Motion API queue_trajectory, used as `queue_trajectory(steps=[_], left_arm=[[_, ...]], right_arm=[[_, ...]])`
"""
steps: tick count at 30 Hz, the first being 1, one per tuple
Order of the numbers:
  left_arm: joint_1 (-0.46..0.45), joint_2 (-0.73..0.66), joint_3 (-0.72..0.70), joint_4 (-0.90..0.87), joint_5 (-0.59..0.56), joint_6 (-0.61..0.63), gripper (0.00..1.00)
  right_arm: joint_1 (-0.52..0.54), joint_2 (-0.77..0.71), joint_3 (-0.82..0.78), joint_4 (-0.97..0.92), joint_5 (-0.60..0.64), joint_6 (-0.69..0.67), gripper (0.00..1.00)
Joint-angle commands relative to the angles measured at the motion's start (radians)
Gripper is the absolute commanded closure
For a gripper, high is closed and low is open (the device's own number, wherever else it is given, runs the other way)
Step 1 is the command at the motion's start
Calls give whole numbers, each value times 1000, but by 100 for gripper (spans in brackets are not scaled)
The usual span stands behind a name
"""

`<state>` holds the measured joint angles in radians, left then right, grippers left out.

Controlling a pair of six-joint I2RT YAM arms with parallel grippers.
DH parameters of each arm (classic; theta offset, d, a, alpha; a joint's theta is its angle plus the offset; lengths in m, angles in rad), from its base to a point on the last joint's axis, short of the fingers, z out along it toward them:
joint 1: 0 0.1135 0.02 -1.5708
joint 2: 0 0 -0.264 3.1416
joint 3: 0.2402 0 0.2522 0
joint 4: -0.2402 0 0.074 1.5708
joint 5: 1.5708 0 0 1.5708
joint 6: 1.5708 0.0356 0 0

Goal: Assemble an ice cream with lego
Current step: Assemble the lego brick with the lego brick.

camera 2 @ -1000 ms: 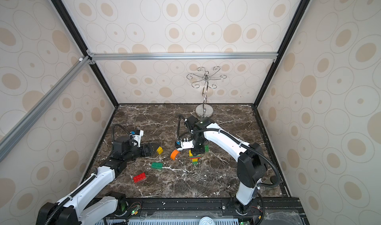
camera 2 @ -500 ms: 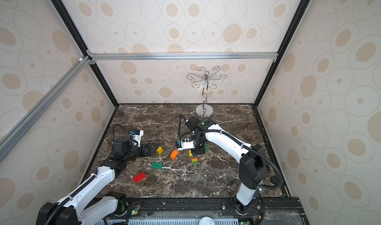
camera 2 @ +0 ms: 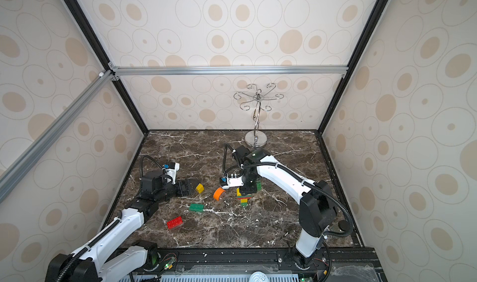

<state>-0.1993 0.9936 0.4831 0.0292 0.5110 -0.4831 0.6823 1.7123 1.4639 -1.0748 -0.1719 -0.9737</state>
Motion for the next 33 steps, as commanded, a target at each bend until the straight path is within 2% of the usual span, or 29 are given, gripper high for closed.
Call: queue_trajectory(steps=[1,19,23,27,33], left_arm=[[8,-12,8,19,7,-5,0],[9,-15,8,18,6,-4,0],[10,-15,8,21,7,-5,0],[11,-12,8,28,13,-6,0],[11,-13,8,31,16,-7,0]], right_arm=[[0,66,-42,-73,21,-21,61],[0,19,-56,3,25,5,46],[0,-19,-61,14,24,14,39],[0,-62,-72,22,15,23,27],[0,-130,-60,-9,-19,47,17]])
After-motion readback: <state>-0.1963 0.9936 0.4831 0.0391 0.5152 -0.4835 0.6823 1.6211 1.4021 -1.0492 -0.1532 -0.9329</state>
